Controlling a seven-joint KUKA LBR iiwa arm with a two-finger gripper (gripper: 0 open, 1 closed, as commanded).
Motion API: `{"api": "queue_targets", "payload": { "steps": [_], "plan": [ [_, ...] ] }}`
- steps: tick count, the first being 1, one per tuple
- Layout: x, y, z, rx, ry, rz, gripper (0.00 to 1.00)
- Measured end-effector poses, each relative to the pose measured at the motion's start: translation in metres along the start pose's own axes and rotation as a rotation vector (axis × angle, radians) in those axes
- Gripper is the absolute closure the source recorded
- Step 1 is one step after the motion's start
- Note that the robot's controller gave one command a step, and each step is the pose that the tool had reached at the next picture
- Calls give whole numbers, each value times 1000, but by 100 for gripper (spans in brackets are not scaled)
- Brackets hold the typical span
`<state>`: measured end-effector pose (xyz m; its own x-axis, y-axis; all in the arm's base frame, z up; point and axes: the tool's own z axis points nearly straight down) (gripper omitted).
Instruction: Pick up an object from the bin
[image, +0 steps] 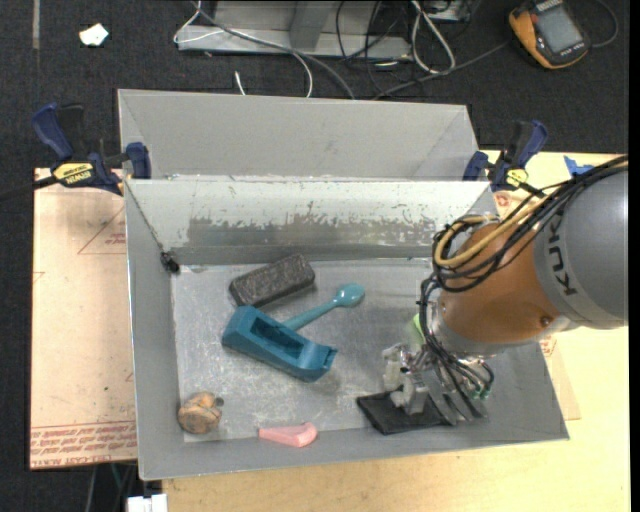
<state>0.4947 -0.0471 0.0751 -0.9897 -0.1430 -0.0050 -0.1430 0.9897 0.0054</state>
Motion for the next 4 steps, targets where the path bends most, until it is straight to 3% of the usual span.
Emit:
{"api": "queue_targets", "payload": {
  "steps": [4],
  "plan": [
    [0, 2, -30, -2, 3, -1, 100]
  ]
}}
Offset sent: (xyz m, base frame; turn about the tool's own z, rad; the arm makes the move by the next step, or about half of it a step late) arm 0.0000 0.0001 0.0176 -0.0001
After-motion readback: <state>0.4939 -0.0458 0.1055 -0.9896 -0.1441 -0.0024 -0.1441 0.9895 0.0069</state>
